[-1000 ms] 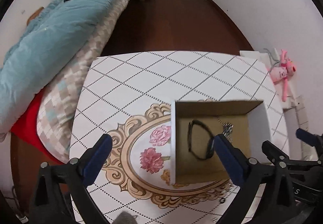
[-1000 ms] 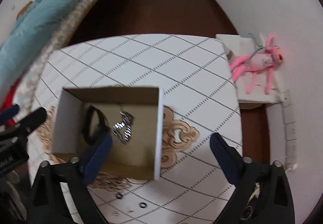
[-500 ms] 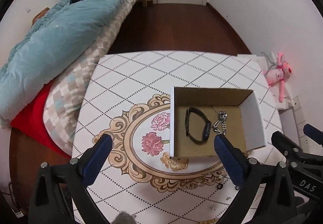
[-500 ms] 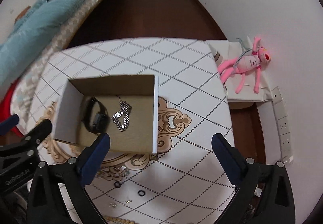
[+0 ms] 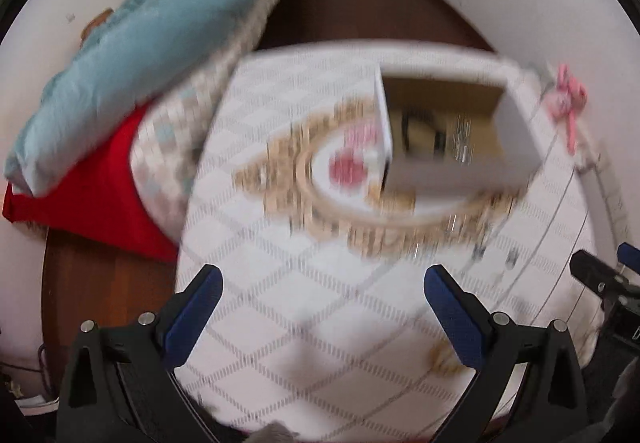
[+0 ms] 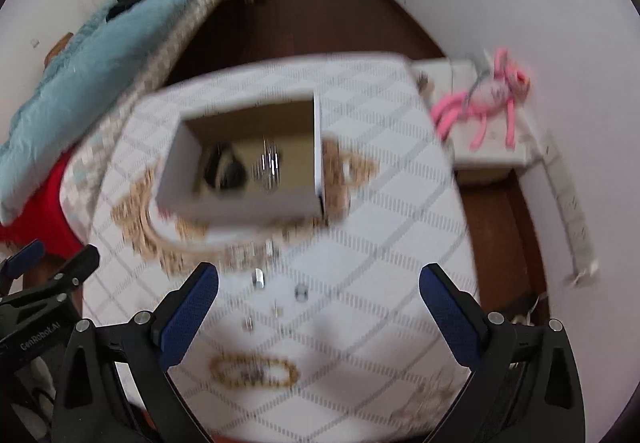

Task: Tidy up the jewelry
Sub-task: 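Grasp the wooden bead bracelet with the left tool, then grasp the thin silver necklace with the right tool while the left tool lifts the beads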

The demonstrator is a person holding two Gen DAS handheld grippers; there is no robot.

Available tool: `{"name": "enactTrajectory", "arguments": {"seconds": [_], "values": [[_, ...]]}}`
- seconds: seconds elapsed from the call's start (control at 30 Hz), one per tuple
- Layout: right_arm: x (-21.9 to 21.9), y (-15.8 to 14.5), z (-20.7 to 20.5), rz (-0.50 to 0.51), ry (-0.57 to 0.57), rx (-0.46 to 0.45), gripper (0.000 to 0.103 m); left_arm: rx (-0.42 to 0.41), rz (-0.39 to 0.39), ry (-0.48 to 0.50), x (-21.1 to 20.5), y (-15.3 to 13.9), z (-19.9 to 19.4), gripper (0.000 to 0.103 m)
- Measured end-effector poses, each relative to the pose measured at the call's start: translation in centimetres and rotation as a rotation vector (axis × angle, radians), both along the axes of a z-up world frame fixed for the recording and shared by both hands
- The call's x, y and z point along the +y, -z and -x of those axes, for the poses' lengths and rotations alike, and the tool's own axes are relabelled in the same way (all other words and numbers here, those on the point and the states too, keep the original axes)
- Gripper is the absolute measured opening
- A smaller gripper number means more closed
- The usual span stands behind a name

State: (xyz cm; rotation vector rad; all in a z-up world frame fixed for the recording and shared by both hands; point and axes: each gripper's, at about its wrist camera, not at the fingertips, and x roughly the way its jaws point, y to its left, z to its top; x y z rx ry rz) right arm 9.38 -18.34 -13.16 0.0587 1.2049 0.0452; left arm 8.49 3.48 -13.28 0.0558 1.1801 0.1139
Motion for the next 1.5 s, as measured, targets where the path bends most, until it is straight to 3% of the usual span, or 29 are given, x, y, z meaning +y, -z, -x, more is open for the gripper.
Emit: {"name": "enactTrajectory", "arguments": {"seconds": [0.07, 0.23, 0.27, 0.33, 0.57, 0.67, 0.7, 0.73, 0.77, 0.8, 1.03, 1.2, 1.37, 1.5], "values": [[-0.2, 2.1, 1.3, -0.005, 0.008, 0.042, 0.102, 0.058, 0.009, 0.015, -0.5, 2.4, 1.3, 0.103], [-1.8, 6.0, 3.9, -0.005, 0.048, 0.103, 0.099, 0.114, 0.042, 0.075, -2.6, 6.0, 3.2, 0.101], [-2.1, 6.3, 4.2, -0.006, 0.052, 0.103, 0.094, 0.118, 0.054, 0.088, -3.0, 6.5, 3.5, 0.099], [-2.8, 7.0, 4.5, 0.001, 0.062, 0.113, 0.062, 0.136, 0.075, 0.113, -3.9, 7.4, 3.6, 0.089], [-5.3, 8.0, 5.0, -0.023, 0.126, 0.121, 0.061, 0.165, 0.128, 0.192, -7.1, 8.9, 3.8, 0.076], [-6.0, 8.3, 4.8, -0.032, 0.144, 0.125, 0.061, 0.137, 0.105, 0.239, -8.7, 8.8, 4.0, 0.06], [-6.1, 8.4, 4.8, -0.036, 0.147, 0.128, 0.061, 0.126, 0.106, 0.259, -9.2, 8.6, 4.1, 0.047], [-6.2, 8.4, 4.8, -0.04, 0.15, 0.128, 0.061, 0.119, 0.102, 0.279, -9.7, 8.4, 4.1, 0.024], [-6.3, 8.3, 4.8, -0.043, 0.152, 0.127, 0.061, 0.117, 0.098, 0.294, -10.2, 8.2, 4.1, 0.012], [-6.4, 8.3, 4.7, -0.045, 0.151, 0.124, 0.061, 0.122, 0.095, 0.302, -10.5, 8.2, 4.0, 0.007], [-6.6, 7.2, 4.2, -0.079, 0.154, 0.099, 0.061, 0.089, 0.129, 0.23, -7.4, 7.1, 3.4, 0.007], [-6.0, 6.5, 3.0, -0.131, 0.13, 0.085, 0.061, 0.019, 0.104, 0.143, -3.1, 4.5, 2.4, 0.007], [-3.3, 6.3, 0.4, -0.217, 0.08, 0.074, 0.061, -0.019, 0.053, 0.042, 1.8, 4.1, 0.6, 0.007], [-0.2, 6.7, -2.8, -0.216, 0.033, 0.048, 0.061, -0.018, 0.05, -0.026, 4.2, 4.9, -1.0, 0.007]]}}
